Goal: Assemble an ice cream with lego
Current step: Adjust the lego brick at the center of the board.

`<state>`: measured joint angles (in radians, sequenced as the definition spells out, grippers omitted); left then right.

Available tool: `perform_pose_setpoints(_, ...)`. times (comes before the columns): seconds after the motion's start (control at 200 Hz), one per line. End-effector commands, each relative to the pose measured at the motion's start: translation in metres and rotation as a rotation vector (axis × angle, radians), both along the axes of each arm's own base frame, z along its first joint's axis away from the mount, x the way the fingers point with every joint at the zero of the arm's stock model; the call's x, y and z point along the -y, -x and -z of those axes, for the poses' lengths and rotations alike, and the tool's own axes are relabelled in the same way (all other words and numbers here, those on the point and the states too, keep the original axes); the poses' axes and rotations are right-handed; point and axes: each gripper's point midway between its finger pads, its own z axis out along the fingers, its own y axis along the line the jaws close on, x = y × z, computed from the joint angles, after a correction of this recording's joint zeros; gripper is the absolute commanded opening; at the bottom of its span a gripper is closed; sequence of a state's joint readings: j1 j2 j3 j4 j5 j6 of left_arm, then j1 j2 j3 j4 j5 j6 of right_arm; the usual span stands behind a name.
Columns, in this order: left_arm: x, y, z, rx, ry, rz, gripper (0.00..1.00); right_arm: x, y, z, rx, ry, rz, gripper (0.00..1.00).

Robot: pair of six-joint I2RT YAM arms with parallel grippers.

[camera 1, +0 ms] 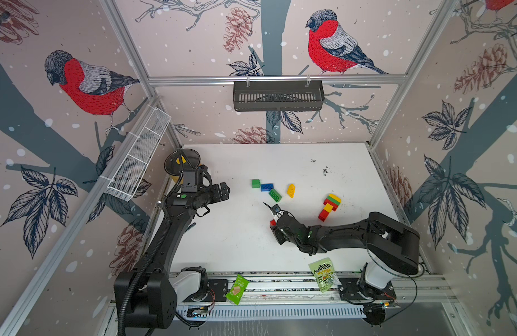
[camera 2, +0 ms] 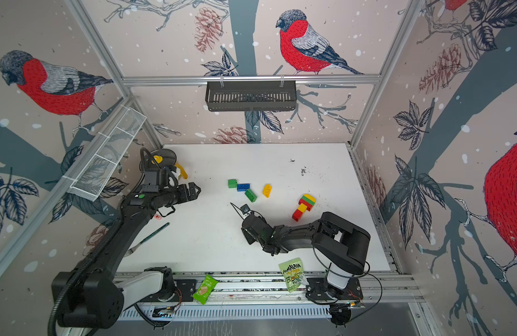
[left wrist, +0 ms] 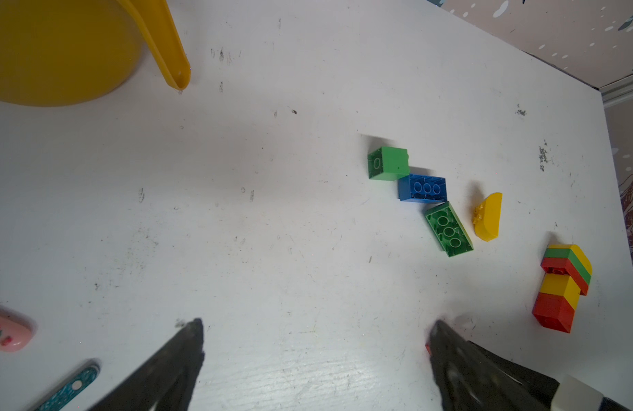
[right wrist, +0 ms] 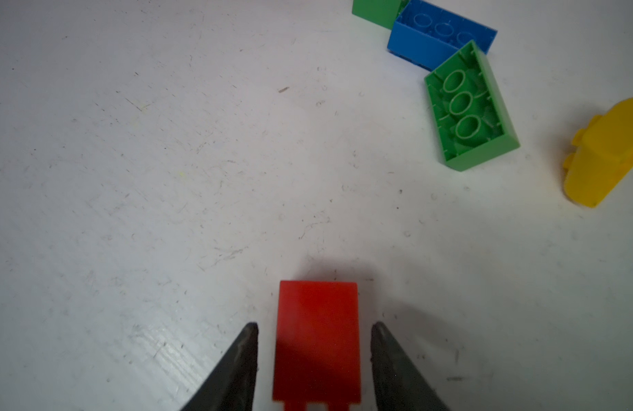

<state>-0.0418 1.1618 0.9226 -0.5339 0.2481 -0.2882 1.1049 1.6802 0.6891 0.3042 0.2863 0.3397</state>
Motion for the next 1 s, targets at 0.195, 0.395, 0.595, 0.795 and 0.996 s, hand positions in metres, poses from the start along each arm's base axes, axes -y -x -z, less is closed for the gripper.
perform_pose_setpoints(0.195,-0.002,0.001,-0.003,0.011,-0.011,0.004,0.98,-0.004,-0.003,0.004,0.015,0.048,-0.005,0.40)
perform_pose_setpoints(0.395,-0.002,0.001,-0.004,0.015,-0.012,0.002,0.98,0.004,-0.006,-0.002,0.004,0.131,0.021,0.30)
perform_pose_setpoints(0.595,0.001,0.002,-0.003,0.006,-0.003,0.014,0.98,0.022,0.003,-0.022,-0.294,0.224,-0.018,0.20)
perform_pose_setpoints(0.795,0.003,0.006,-0.003,0.005,0.006,0.025,0.98,0.066,0.039,-0.021,-0.715,0.436,0.012,0.24)
perform_pose_setpoints(0.996,0.005,0.009,0.005,-0.014,0.010,0.041,0.98,0.066,0.048,-0.006,-0.823,0.562,0.011,0.25)
